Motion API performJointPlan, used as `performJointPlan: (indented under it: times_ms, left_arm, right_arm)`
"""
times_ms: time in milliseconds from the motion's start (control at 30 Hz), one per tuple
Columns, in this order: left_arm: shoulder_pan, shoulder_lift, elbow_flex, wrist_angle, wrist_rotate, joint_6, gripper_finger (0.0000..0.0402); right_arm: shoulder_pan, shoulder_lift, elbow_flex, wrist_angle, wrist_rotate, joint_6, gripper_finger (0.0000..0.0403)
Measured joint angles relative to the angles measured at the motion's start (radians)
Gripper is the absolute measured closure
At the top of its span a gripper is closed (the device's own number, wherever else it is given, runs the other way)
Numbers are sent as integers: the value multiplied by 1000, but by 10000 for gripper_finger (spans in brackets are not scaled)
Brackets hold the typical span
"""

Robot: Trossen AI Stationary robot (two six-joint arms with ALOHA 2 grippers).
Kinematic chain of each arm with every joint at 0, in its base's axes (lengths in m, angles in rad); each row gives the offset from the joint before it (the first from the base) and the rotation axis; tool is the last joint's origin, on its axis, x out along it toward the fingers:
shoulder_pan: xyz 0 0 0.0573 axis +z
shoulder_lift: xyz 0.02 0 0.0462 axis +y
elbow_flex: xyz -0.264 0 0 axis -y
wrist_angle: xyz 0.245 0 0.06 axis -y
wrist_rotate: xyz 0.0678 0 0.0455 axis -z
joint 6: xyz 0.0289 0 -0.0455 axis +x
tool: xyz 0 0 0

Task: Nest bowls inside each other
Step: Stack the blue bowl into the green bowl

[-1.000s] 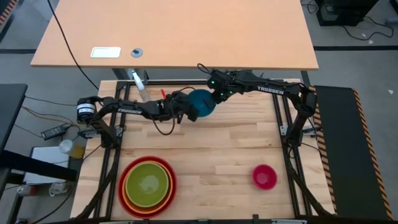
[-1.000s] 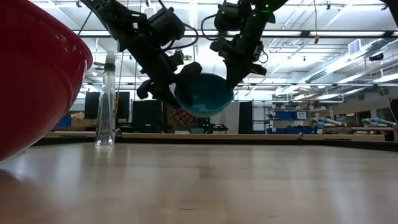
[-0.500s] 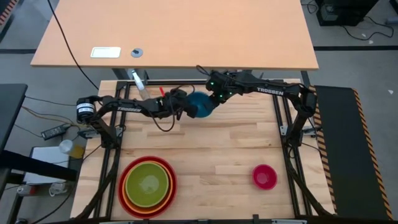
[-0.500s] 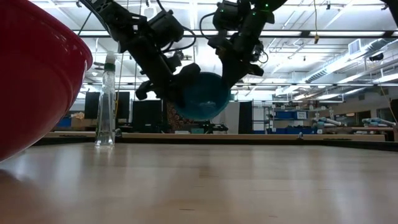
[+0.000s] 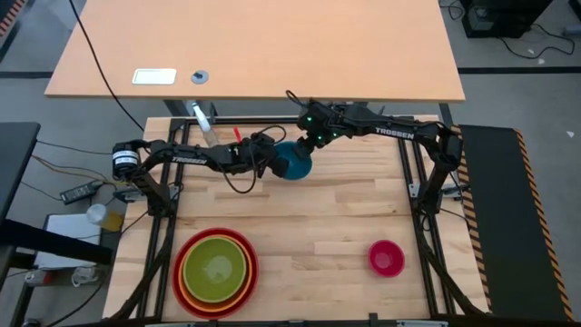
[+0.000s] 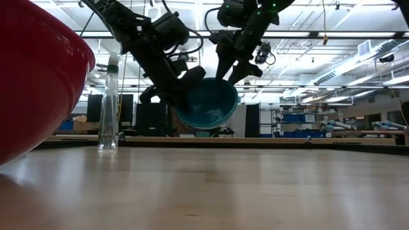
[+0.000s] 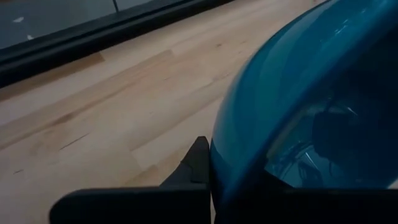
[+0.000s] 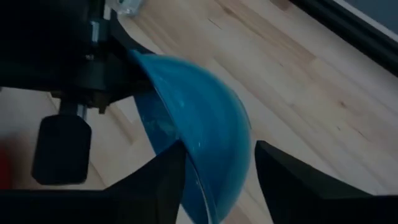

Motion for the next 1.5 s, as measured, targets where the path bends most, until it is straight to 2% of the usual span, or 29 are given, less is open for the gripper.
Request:
performJointPlan:
  times_ms: [133,333,467,633,800,900,1033,1233,1367,1500]
  left_arm:
    - [6,-6,0,-24,35,0,393]
    - [61,-70,-1,-178,207,0,393]
    - [103,-171,-1,-322,341,29,393]
    - [130,-330,-1,-515,491,27,393]
    - [96,-481,4,-660,689,-8,393]
    - [32,-534,45,-806,768,-15,393]
    - [-123,-550,104,-971,831,-14,393]
    - [-447,-522,109,-995,849,-124,393]
    - [-613,-458,108,-994,801,-173,393]
    - [-710,-361,108,-1024,655,-155,393]
  right_arm:
    - [-6,0,0,14,-45,-21,188]
    - [-18,0,0,42,-130,-76,176]
    - [-24,0,0,68,-189,-107,177]
    - [-24,0,0,83,-180,-146,178]
    - [-40,0,0,112,-168,-202,178]
    - [-57,0,0,114,-168,-228,178]
    - [-82,0,0,114,-169,-264,178]
    - [-128,0,0,110,-208,-288,178]
    - [-144,0,0,113,-219,-290,178]
    - [-148,0,0,116,-223,-291,178]
